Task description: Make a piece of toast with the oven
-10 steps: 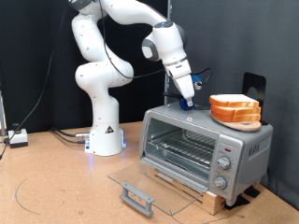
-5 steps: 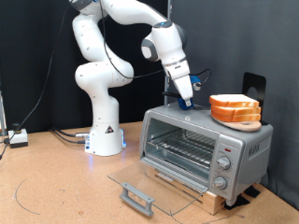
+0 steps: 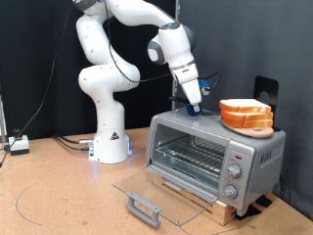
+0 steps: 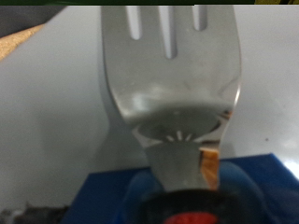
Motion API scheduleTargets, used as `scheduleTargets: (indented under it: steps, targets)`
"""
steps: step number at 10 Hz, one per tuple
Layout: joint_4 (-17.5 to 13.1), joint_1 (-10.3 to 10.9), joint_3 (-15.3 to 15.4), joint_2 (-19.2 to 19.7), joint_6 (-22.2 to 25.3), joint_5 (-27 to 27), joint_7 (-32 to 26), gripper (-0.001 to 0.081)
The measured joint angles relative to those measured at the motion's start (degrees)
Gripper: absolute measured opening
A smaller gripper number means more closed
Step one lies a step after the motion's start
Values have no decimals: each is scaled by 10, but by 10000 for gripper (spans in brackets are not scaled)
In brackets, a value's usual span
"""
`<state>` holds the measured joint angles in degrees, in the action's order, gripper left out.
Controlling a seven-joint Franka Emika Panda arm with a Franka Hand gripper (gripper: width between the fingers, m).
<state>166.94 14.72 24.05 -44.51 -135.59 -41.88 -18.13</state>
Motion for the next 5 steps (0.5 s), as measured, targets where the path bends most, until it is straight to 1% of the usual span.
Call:
scheduleTargets:
  steps: [2,3,4,5]
  targets:
    - [0,-6,-1,-4,0,4,-15,466]
    - [0,-9,-1,-7,0,4,-23,555]
    - [0,-11,-1,-10,0,4,-28,555]
    - [0,-13,-1,-13,2,4,-30,738]
